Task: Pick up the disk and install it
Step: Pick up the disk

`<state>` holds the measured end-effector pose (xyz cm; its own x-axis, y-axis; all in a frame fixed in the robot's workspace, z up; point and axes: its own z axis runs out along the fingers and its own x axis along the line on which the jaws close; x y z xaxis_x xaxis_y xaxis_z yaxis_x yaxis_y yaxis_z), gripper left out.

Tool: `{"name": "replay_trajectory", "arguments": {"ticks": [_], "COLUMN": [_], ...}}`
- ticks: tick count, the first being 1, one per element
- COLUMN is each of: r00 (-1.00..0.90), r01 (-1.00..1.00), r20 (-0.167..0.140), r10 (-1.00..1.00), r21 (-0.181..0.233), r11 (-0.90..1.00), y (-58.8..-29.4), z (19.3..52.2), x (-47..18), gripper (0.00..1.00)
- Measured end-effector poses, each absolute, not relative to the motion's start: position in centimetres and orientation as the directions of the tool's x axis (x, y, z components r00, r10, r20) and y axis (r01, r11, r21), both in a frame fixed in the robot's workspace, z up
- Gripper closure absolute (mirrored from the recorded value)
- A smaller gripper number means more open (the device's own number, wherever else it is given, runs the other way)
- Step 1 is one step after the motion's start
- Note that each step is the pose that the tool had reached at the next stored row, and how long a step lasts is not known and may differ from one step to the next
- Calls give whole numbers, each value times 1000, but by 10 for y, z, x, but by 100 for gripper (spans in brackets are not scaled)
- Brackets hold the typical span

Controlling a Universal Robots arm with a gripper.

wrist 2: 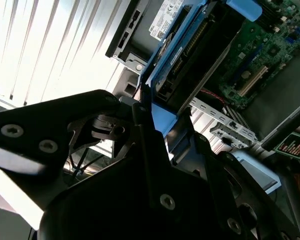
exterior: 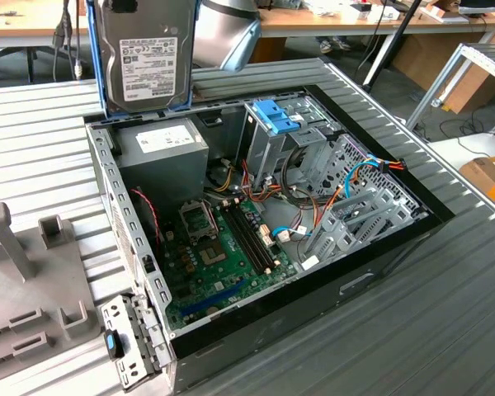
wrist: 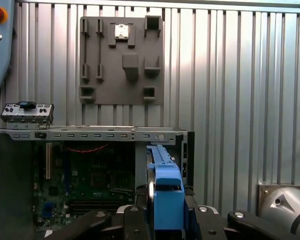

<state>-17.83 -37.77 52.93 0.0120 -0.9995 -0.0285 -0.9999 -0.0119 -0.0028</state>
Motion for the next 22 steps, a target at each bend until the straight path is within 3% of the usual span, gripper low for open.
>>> {"name": "replay_trajectory", "arguments": {"ticks": [22], "r00": [11], "r01": [-1000], "r20": [-28], "r10": [-1000], "r21": [-3], "r11": [-11], "y": [-395], "z": [529], "x": [-147], "gripper": [64]}}
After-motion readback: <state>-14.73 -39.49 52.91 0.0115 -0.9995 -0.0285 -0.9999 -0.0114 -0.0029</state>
